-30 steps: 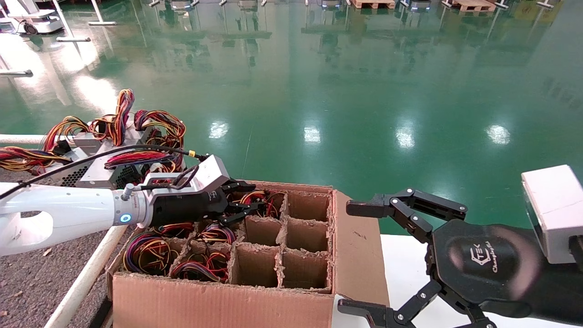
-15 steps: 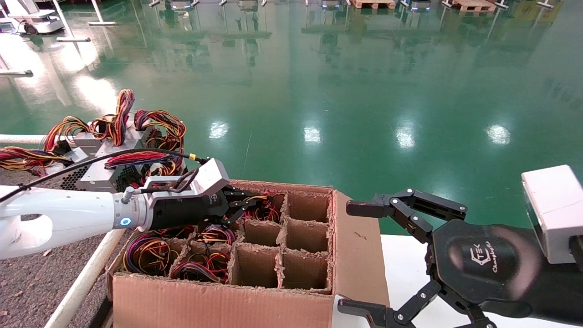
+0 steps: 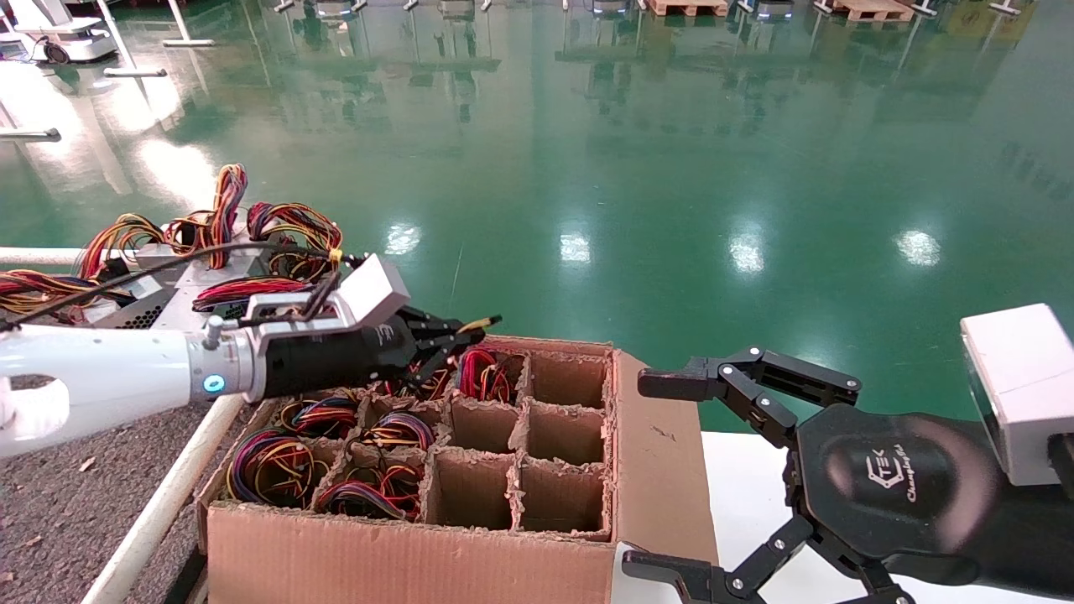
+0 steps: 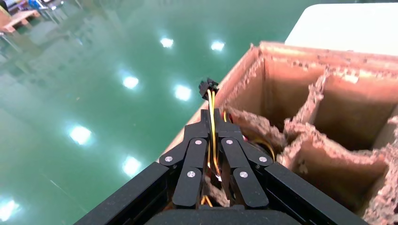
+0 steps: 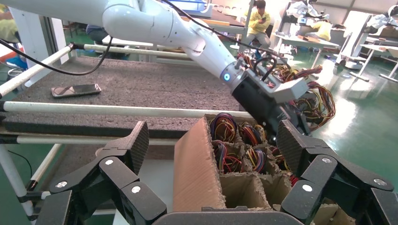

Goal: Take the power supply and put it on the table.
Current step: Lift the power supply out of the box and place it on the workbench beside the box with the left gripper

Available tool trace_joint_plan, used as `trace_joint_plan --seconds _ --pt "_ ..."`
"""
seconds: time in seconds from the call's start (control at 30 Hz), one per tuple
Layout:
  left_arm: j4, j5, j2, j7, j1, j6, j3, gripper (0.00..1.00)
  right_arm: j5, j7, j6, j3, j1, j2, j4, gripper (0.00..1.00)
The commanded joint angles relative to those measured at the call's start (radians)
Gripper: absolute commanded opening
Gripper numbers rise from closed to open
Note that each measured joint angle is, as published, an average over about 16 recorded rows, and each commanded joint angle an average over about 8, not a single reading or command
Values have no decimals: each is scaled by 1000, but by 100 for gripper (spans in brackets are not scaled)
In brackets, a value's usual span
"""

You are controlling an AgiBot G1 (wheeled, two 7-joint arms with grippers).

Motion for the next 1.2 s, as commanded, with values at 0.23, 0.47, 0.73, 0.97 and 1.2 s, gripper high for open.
trace_joint_plan --seconds 0.23,0.47,0.73,0.97,1.2 --pt "-8 -19 -5 -22 -53 23 -13 0 0 0 0 0 0 0 0 100" --pt "-9 -43 -6 -47 -102 30 -30 0 0 0 0 0 0 0 0 100" --pt "-14 -74 -7 -76 -167 46 -52 0 0 0 0 0 0 0 0 100" --pt "-20 -93 -2 -90 -243 6 -65 0 0 0 0 -1 0 0 0 100" --pt "-22 -88 1 -88 -326 -79 -64 0 1 0 0 -1 0 0 0 100"
